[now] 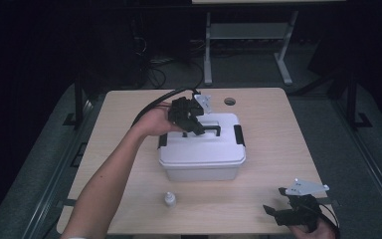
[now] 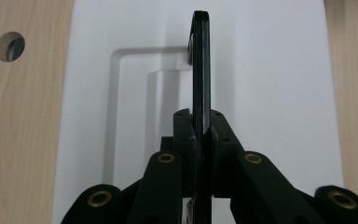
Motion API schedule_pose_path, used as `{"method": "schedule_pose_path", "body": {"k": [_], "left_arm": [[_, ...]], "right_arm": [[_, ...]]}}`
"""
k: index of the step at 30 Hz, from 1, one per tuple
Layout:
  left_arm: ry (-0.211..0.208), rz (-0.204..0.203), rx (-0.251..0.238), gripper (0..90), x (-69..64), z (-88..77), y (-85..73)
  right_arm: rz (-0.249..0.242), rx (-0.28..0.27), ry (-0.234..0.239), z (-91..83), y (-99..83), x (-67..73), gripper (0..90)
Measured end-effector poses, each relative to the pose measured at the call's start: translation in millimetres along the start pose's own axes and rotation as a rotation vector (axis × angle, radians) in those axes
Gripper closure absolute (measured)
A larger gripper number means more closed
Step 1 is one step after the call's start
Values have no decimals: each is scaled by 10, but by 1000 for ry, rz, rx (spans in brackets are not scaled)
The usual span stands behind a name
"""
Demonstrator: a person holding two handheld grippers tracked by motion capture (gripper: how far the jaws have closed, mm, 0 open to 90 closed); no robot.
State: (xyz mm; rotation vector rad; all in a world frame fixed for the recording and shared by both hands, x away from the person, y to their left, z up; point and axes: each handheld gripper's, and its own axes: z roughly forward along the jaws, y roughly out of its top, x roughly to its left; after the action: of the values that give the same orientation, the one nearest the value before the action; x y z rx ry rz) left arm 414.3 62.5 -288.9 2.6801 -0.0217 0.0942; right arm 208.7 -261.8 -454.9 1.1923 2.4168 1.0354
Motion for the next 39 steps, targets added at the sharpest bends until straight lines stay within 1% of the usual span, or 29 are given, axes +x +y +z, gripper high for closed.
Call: {"method": "schedule_pose_path", "body": {"k": [2, 7, 9, 12, 16, 19, 21, 23, 24, 27, 32, 36, 39], "left_arm": [[-7, 2, -4, 840, 15, 1, -4], [-41, -1, -24, 840, 66, -11, -28], [-46, -3, -30, 840, 84, -18, -39], [-52, -13, -36, 840, 106, -36, -39], [-46, -5, -34, 840, 114, -70, -8], [-28, 0, -37, 840, 107, -115, 29], [-33, 1, -50, 840, 117, -159, 47], [-34, -2, -51, 841, 124, -189, 64], [-24, 1, -47, 841, 120, -206, 75], [-19, 3, -39, 841, 122, -250, 88], [3, 2, -58, 841, 88, -373, 70], [15, 2, -52, 840, 36, -471, 35], [21, -5, -51, 841, 4, -552, -13]], "right_arm": [[2, 1, 2, 0, -2, 4, 175], [2, -2, 0, -5, -7, -10, 175], [9, 2, 8, 5, -9, -14, 175], [6, 10, 14, 25, -8, -14, 175], [1, 3, 10, 13, -4, -20, 175], [8, 4, 7, 6, -5, -17, 175], [4, 7, 12, 10, -4, -20, 175], [3, 9, 12, 11, -2, -15, 175], [3, 8, 12, 11, -3, -14, 175], [4, 7, 14, 10, -6, -21, 175], [5, -4, 6, -8, -7, -31, 176], [2, 1, 1, -5, -9, -31, 175], [-3, 2, 0, -8, -10, -31, 176]]}}
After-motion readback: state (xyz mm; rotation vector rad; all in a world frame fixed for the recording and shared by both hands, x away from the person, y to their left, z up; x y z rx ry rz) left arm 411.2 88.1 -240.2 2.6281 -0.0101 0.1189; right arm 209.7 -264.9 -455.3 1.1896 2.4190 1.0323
